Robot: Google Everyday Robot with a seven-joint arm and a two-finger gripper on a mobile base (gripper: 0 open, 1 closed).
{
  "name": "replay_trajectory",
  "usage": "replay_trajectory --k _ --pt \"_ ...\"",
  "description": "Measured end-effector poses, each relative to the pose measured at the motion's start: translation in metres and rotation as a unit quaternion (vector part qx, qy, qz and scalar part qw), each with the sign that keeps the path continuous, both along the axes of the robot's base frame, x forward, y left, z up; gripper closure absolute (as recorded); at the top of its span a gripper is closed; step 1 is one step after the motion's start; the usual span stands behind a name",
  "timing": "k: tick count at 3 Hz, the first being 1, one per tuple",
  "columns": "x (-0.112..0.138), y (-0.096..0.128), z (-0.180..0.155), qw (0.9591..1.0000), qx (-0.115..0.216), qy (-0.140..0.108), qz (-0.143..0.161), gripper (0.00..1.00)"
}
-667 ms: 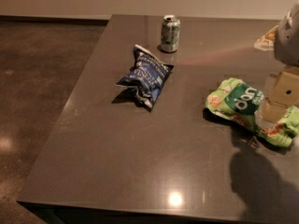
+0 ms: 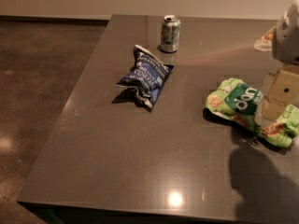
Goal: Pick green rice chip bag
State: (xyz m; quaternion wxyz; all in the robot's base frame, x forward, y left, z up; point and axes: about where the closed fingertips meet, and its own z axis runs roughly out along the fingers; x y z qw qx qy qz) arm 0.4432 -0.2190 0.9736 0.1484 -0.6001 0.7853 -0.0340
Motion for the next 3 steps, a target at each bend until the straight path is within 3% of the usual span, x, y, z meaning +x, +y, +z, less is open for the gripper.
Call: replay_trajectory --k 2,3 --pt "0.032 -0.028 -0.039 0.9983 -0.025 0.031 -0.043 0.0" --pt "0.042 -0.045 -0.062 0.9972 -0.026 0.031 -0.063 0.0"
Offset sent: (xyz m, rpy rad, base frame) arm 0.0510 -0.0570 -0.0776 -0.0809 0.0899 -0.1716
